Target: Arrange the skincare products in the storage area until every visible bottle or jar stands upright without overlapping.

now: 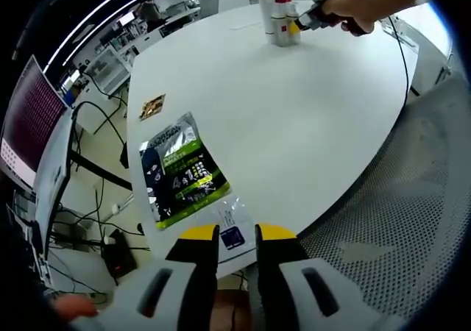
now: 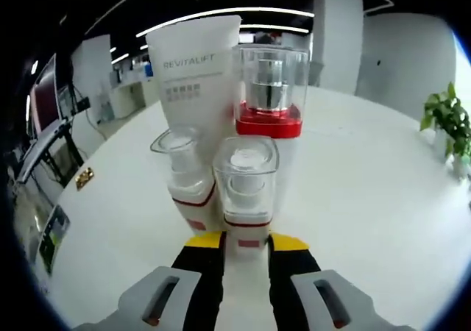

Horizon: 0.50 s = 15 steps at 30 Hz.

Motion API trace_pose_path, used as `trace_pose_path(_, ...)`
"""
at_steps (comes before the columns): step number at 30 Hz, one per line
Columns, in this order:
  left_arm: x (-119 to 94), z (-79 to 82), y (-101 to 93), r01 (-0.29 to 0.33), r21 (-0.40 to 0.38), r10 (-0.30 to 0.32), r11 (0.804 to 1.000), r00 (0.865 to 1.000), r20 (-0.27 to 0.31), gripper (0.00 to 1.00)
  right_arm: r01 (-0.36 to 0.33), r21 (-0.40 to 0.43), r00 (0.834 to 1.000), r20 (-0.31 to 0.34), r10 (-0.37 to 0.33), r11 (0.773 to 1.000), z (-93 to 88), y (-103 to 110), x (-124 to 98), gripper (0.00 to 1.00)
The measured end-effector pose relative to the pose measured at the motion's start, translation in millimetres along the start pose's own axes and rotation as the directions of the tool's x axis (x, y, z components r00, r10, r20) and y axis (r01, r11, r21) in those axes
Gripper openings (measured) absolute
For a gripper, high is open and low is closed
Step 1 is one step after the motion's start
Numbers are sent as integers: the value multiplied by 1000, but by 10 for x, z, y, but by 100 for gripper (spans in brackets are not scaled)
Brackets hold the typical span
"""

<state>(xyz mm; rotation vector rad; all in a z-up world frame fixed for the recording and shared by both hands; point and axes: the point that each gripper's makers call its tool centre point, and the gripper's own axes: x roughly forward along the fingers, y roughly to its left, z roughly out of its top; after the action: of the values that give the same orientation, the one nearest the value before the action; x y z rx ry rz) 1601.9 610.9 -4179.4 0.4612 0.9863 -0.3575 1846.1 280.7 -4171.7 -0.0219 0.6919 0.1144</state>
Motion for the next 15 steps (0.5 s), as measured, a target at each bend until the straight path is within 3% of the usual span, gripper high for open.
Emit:
trace_pose_path(6, -19, 50, 14, 2, -26, -1, 1000, 999, 33, 14, -60, 39, 998, -33, 61, 997, -295, 253, -387, 32)
trace_pose_path(9, -36, 95, 15, 7, -44, -4, 999, 998, 61, 16, -116, 60, 992, -48, 119, 991, -445, 490, -582, 34)
trace_pose_path(12, -59, 164, 28, 17, -100, -6, 995, 994, 111, 17, -198, 49, 978, -59, 200, 979, -578, 763, -701, 38)
trace_pose_path(15, -76, 194, 29, 29, -130, -12, 991, 991, 131, 18, -303, 16, 949, -84, 304, 953, -681, 1073, -750, 42)
